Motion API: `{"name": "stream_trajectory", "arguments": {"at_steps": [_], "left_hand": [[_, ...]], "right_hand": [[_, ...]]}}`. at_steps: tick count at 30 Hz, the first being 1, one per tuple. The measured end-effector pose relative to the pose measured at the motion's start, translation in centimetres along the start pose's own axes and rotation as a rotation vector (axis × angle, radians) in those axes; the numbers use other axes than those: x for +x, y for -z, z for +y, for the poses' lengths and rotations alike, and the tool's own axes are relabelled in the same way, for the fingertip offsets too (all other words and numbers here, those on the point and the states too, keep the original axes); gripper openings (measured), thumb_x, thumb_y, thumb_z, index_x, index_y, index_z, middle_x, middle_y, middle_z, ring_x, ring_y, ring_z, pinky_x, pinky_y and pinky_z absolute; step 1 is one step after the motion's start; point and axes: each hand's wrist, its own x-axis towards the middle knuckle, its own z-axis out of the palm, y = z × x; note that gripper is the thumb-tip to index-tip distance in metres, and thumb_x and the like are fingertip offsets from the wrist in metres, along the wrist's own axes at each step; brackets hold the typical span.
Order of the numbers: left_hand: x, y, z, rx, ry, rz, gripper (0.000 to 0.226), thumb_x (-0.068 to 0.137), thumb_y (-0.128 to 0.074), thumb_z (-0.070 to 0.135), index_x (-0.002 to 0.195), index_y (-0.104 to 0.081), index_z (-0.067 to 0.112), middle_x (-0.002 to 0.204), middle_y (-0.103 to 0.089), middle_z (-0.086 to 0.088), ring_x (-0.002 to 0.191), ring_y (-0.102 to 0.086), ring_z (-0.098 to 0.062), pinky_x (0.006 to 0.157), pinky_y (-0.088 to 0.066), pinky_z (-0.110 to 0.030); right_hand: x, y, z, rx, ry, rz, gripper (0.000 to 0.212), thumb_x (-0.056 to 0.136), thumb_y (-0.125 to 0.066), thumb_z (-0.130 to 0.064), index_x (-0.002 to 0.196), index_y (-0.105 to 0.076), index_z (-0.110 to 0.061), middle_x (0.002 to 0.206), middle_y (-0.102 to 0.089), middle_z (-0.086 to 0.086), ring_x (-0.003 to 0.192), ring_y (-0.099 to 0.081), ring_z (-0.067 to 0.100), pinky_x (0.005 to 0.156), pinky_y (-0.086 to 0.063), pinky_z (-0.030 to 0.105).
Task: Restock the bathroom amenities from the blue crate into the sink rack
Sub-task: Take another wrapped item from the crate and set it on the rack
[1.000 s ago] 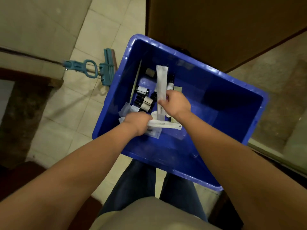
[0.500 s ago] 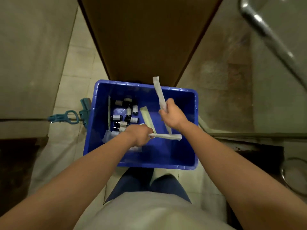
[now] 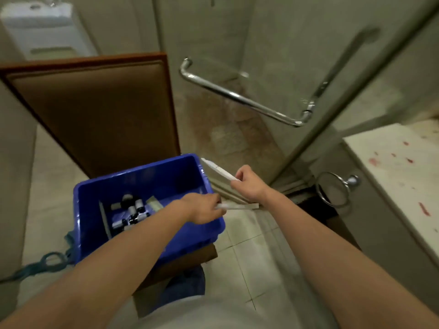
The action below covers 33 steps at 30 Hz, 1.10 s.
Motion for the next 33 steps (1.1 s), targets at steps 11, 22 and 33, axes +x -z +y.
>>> {"name": "stream_trajectory", "arguments": {"at_steps": [11, 22, 33], "left_hand": [[1.2, 2.7, 15.3, 0.416, -0.390, 0.067, 0.034, 0.098, -0.038, 0.055, 0.103, -0.052, 0.025, 0.105, -0.054, 0.002, 0.094, -0.056, -0.019, 0.076, -0.041, -0.034], [1.5, 2.9, 28.7, 0.677, -0.592, 0.126, 0.036, 0.101, -0.038, 0.045, 0.114, -0.051, 0.014, 0.118, -0.051, -0.008, 0.106, -0.057, -0.030, 0.084, -0.044, -0.040], [1.6, 2.5, 40.8, 0.670, -0.761, 0.116, 0.052, 0.099, -0.027, 0.059, 0.115, -0.049, 0.015, 0.118, -0.054, -0.004, 0.104, -0.056, -0.027, 0.089, -0.042, -0.040]], "right_hand": [[-13.8, 11.8, 7.1, -0.196, -0.115, 0.356, 0.019, 0.072, -0.062, -0.012, 0.072, -0.049, -0.026, 0.087, -0.058, -0.007, 0.085, -0.059, 0.019, 0.068, -0.044, 0.028], [-24.0, 18.9, 12.8, -0.176, -0.219, 0.585, 0.018, 0.071, -0.059, -0.011, 0.076, -0.054, -0.028, 0.100, -0.063, -0.006, 0.093, -0.061, 0.019, 0.082, -0.052, 0.033], [-34.4, 24.8, 18.2, -0.080, -0.325, 0.778, 0.020, 0.071, -0.055, -0.010, 0.078, -0.056, -0.029, 0.091, -0.056, -0.018, 0.093, -0.059, 0.015, 0.065, -0.044, 0.027]]}}
